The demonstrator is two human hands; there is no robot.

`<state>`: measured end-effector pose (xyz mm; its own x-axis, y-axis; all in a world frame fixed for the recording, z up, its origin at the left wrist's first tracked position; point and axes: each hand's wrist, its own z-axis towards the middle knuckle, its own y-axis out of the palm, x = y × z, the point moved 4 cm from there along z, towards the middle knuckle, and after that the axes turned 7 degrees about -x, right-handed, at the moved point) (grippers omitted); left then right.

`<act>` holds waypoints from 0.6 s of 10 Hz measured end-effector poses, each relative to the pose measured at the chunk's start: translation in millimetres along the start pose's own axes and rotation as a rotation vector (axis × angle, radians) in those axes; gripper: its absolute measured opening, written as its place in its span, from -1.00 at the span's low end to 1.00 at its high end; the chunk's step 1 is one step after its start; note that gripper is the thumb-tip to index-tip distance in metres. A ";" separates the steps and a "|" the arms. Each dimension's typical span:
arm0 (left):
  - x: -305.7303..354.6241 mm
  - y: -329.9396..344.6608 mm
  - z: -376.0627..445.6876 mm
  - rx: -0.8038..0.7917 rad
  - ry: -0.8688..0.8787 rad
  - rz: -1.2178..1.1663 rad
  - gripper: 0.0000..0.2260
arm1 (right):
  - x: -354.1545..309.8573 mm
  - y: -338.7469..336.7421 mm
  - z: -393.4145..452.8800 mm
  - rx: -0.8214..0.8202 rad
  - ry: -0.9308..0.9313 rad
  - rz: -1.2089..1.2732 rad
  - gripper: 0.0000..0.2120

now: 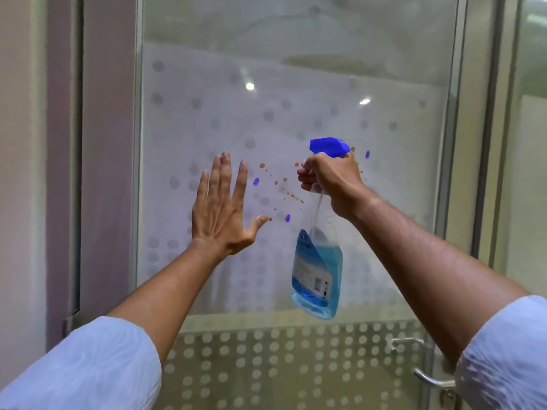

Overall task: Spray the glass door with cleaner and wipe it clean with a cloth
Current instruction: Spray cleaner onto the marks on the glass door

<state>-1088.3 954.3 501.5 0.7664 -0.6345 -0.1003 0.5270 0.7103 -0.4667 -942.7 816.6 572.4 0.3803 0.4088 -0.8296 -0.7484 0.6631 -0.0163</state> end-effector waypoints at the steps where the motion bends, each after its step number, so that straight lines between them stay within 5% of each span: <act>1: -3.5 0.4 3.4 0.013 -0.004 -0.012 -0.04 | -7.6 11.6 2.9 0.030 0.007 -0.048 -0.70; 6: -6.5 -5.7 3.3 0.020 -0.009 0.031 -0.03 | -20.3 23.0 6.3 0.106 -0.027 -0.084 -0.88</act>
<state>-1095.1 955.4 507.7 0.7860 -0.6090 -0.1065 0.5099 0.7359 -0.4455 -964.2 827.5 592.4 0.4545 0.3647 -0.8127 -0.6521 0.7578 -0.0247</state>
